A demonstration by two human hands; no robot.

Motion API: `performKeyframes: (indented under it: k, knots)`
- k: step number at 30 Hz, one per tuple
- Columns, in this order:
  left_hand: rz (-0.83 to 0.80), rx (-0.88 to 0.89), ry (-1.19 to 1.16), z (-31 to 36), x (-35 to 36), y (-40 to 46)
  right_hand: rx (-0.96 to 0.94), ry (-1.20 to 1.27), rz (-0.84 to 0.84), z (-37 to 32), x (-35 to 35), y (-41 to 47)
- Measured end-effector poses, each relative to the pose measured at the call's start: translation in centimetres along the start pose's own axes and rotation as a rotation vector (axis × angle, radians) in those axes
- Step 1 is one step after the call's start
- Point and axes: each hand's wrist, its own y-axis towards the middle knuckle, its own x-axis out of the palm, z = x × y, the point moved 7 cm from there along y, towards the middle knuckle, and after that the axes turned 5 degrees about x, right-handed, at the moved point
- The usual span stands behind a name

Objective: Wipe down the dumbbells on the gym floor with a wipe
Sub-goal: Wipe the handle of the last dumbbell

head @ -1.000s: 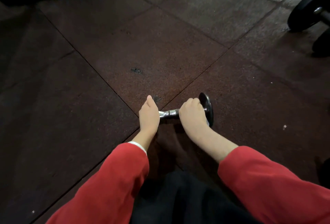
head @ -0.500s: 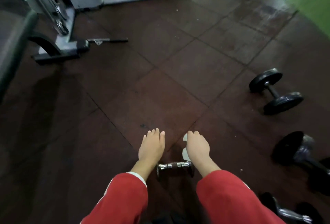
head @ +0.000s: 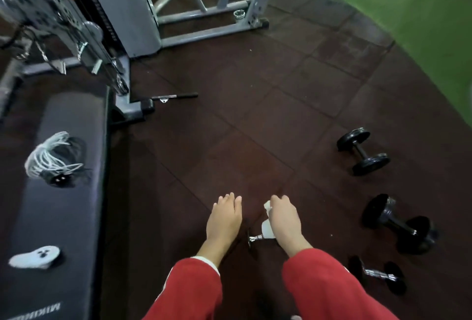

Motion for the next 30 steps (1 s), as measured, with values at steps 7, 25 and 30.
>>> performKeyframes:
  k: [7,25,30]
  knots:
    - [-0.003,0.098,0.212,3.1,-6.9,1.5,0.054,0.085,0.112,-3.2,-5.8,-0.4]
    - [-0.262,0.418,0.443,18.3,-9.5,18.3,0.477,0.336,0.138,-0.5,-14.3,13.0]
    - [-0.308,0.547,0.504,23.3,-8.1,23.0,0.600,0.378,0.142,2.4,-16.9,16.3]
